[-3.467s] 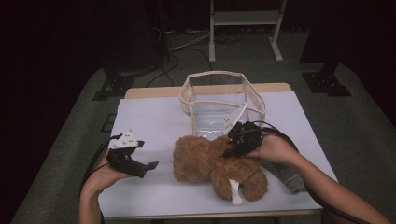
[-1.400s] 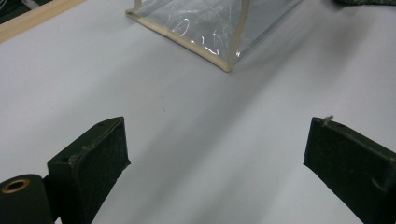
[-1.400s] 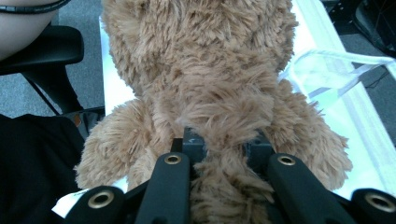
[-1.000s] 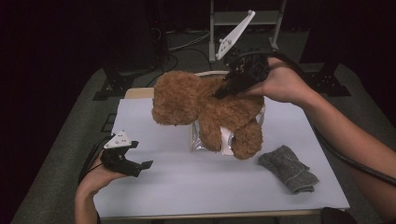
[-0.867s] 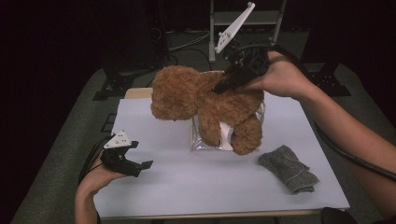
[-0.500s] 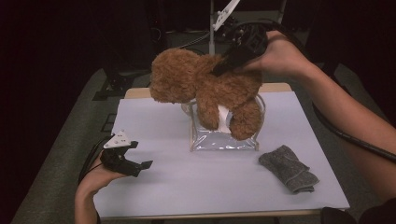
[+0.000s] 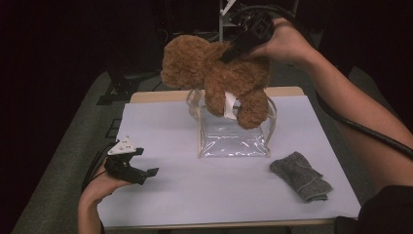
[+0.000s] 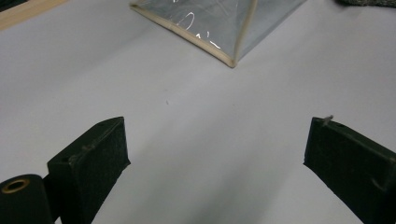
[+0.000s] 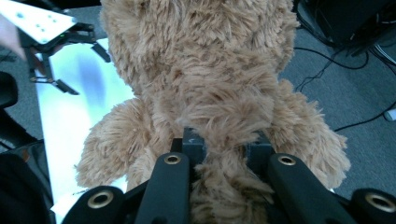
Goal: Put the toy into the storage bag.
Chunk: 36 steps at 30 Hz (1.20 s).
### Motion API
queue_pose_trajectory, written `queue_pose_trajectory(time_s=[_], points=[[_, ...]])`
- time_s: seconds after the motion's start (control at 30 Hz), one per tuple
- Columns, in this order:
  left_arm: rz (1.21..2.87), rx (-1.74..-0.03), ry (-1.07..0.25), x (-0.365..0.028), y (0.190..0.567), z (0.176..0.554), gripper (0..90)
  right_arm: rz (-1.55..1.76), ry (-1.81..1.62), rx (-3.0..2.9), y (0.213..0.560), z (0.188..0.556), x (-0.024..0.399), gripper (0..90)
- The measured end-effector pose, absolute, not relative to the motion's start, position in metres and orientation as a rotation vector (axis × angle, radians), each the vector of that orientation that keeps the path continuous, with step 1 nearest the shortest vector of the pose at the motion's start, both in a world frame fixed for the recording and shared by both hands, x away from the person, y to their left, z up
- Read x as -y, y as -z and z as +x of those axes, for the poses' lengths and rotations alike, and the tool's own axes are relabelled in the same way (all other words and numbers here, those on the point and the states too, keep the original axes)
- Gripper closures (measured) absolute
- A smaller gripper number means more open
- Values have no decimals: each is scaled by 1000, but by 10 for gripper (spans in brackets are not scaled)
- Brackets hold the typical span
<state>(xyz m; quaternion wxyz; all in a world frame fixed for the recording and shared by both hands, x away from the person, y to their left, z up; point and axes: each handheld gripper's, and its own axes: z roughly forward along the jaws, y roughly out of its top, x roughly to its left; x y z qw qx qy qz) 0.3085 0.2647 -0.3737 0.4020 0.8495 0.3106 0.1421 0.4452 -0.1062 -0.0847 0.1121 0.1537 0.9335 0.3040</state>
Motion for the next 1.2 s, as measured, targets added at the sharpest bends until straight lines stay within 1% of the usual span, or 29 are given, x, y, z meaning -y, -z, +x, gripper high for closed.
queue_pose_trajectory(time_s=[0.7, 0.93, 1.2], points=[[2135, -799, -353, -269, 375, 309, 53, 557, -881, -2704, 82, 504, 105, 753], [2133, -781, -342, -266, 375, 308, 53, 619, -851, -2679, 85, 527, 111, 752], [2145, -776, -335, -264, 376, 308, 53, 631, -820, -2655, 90, 543, 109, 752]])
